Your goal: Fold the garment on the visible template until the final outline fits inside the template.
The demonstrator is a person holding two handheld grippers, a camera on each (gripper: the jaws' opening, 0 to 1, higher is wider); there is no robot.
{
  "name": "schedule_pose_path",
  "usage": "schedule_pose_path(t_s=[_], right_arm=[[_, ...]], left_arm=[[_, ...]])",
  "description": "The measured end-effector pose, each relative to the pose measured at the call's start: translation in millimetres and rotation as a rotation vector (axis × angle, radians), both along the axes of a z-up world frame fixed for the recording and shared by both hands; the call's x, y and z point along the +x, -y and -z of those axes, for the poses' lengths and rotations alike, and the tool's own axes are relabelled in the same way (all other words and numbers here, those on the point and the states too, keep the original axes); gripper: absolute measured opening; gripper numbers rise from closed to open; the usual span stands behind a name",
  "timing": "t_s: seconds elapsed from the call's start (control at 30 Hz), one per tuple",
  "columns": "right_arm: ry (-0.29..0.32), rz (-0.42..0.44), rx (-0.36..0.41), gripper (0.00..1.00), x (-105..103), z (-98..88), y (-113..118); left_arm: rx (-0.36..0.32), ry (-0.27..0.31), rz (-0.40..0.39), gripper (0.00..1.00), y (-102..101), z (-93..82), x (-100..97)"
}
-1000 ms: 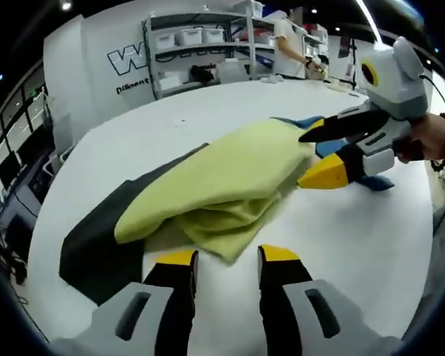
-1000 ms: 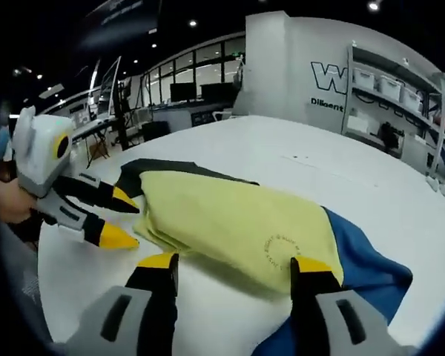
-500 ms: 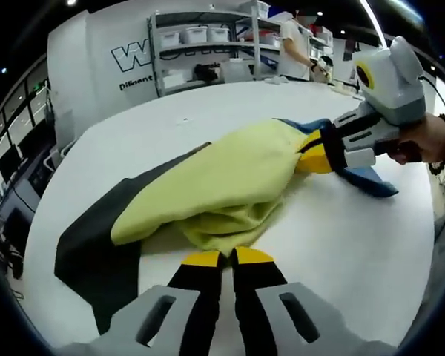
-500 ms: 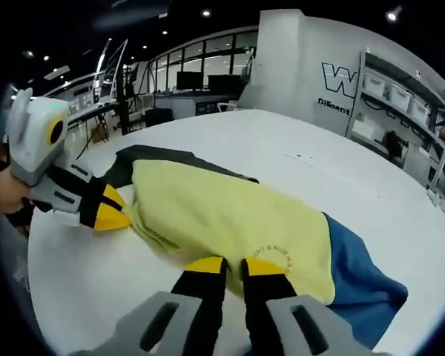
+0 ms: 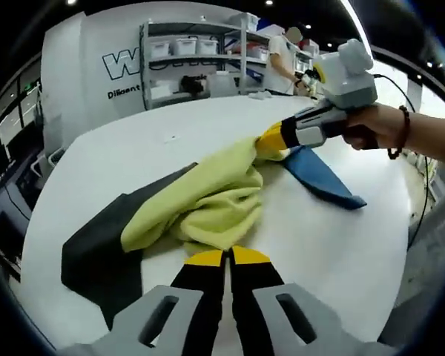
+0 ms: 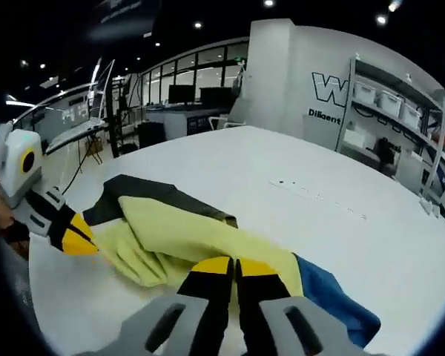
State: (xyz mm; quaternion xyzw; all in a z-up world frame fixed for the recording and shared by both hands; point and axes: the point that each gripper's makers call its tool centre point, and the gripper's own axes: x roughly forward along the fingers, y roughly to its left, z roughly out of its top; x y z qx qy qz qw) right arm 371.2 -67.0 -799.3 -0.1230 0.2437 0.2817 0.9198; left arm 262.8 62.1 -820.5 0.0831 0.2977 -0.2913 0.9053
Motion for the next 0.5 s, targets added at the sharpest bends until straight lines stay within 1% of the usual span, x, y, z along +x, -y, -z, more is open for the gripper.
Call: schedule_pose_path(t_s=[0.03, 0.1, 0.13, 0.17, 0.2, 0.23, 0.3, 0.33, 0.37, 0.4, 0.43, 0.47, 0.5], right_arm=[[0.000, 0.001, -0.007, 0.00, 4, -1.3, 0], [0.006, 0.008, -0.004, 0.00, 12, -3.3, 1], [0.001, 0.009, -0.007, 0.00, 16, -3.2, 1], [0.004, 0.010, -0.013, 0.00, 19, -2.7, 1], [0.006, 0.011, -0.021, 0.00, 22, -2.0, 1], [0.000, 0.017, -0.026, 0.00, 27, -0.5, 2], [0.000, 0.018, -0.029, 0.00, 33, 0.9, 3], [-0.003, 0.020, -0.029, 0.00, 37, 2.4, 3], [-0.007, 0.028, -0.030, 0.00, 42, 4.4, 4], [-0.010, 0.033, -0.030, 0.00, 43, 5.3, 4], [-0.020, 0.043, -0.029, 0.00, 48, 7.9, 5], [-0.022, 0.045, -0.030, 0.00, 49, 8.3, 5], [-0.023, 0.046, -0.034, 0.00, 52, 8.9, 6]], left_arm=[[-0.019, 0.005, 0.003, 0.02, 1, -4.2, -1.1], [-0.027, 0.001, 0.030, 0.02, 3, -7.8, -5.1], [-0.039, -0.003, 0.036, 0.02, 4, -10.6, -7.2], [-0.036, 0.003, 0.037, 0.02, 3, -12.4, -7.7], [-0.040, 0.021, 0.075, 0.02, 5, -16.7, -9.6], [-0.055, 0.022, 0.071, 0.02, 4, -19.9, -10.6], [-0.082, 0.039, 0.103, 0.02, 6, -27.0, -11.8], [-0.115, 0.027, 0.160, 0.02, 11, -31.6, -16.9], [-0.115, 0.024, 0.147, 0.02, 9, -32.9, -16.2], [-0.115, 0.025, 0.157, 0.02, 9, -33.7, -17.0], [-0.110, 0.028, 0.197, 0.02, 11, -35.0, -19.9], [-0.099, 0.028, 0.192, 0.02, 9, -34.6, -19.8], [-0.079, 0.025, 0.212, 0.02, 10, -33.6, -22.4]])
